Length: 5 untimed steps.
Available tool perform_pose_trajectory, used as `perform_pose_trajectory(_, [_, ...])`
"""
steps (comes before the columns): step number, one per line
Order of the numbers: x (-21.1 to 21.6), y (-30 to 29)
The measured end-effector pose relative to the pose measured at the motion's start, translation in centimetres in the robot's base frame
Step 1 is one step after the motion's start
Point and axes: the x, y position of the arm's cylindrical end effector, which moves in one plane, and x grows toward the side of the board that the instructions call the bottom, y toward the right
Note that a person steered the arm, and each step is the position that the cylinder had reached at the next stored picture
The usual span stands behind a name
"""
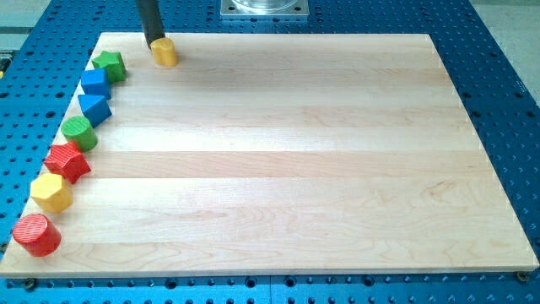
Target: Place the cube at the center of the board
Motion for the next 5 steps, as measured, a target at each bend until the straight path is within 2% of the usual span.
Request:
perform_pose_trajectory(2, [0.0,0.2])
perform_pose_trajectory(3, [-0.4,-1.2])
perform_pose_trajectory(4, [-0.2,-5.0])
perform_pose_trajectory(5, [4.3,-9.4])
